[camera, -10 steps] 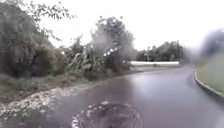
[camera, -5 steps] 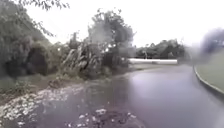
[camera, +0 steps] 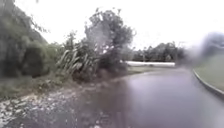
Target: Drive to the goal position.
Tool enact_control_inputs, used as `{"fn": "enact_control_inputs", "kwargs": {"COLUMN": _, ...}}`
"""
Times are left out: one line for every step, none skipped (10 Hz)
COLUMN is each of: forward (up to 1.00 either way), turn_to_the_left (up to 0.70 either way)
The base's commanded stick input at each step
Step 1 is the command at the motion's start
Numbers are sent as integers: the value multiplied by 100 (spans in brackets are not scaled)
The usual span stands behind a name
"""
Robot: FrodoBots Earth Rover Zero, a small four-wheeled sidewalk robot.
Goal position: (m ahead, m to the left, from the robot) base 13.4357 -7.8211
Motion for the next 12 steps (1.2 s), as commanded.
{"fn": "enact_control_inputs", "kwargs": {"forward": 70, "turn_to_the_left": -14}}
{"fn": "enact_control_inputs", "kwargs": {"forward": 70, "turn_to_the_left": -14}}
{"fn": "enact_control_inputs", "kwargs": {"forward": 70, "turn_to_the_left": -14}}
{"fn": "enact_control_inputs", "kwargs": {"forward": 70, "turn_to_the_left": -14}}
{"fn": "enact_control_inputs", "kwargs": {"forward": 70, "turn_to_the_left": -14}}
{"fn": "enact_control_inputs", "kwargs": {"forward": 70, "turn_to_the_left": -14}}
{"fn": "enact_control_inputs", "kwargs": {"forward": 70, "turn_to_the_left": -14}}
{"fn": "enact_control_inputs", "kwargs": {"forward": 70, "turn_to_the_left": -14}}
{"fn": "enact_control_inputs", "kwargs": {"forward": 70, "turn_to_the_left": -14}}
{"fn": "enact_control_inputs", "kwargs": {"forward": 70, "turn_to_the_left": -14}}
{"fn": "enact_control_inputs", "kwargs": {"forward": 70, "turn_to_the_left": -14}}
{"fn": "enact_control_inputs", "kwargs": {"forward": 70, "turn_to_the_left": -14}}
